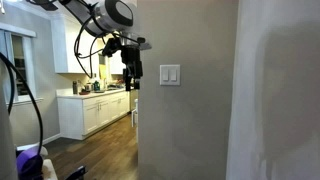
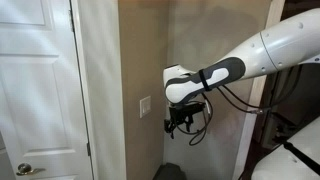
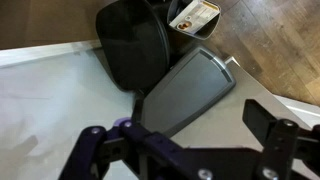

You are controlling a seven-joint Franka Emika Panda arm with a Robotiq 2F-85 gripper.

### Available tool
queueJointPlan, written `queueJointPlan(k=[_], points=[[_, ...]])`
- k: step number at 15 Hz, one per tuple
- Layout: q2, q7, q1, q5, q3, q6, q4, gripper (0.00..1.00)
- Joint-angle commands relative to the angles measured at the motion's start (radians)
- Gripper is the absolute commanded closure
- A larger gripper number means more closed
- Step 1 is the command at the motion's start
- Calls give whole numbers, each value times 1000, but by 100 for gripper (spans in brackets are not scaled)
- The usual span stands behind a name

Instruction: Flip the switch on the wall

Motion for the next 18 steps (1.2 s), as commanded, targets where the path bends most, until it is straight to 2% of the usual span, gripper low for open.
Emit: queueJointPlan(k=[1, 11, 12, 13, 15, 18], points=[[2, 7, 20, -8, -19, -2, 1, 0], [2, 7, 20, -8, -19, -2, 1, 0], [2, 7, 20, -8, -19, -2, 1, 25], [5, -1, 22, -6, -25, 14, -2, 26], [18, -30, 20, -12, -44, 82, -5, 40], [61, -90, 4, -36, -85, 297, -11, 59]])
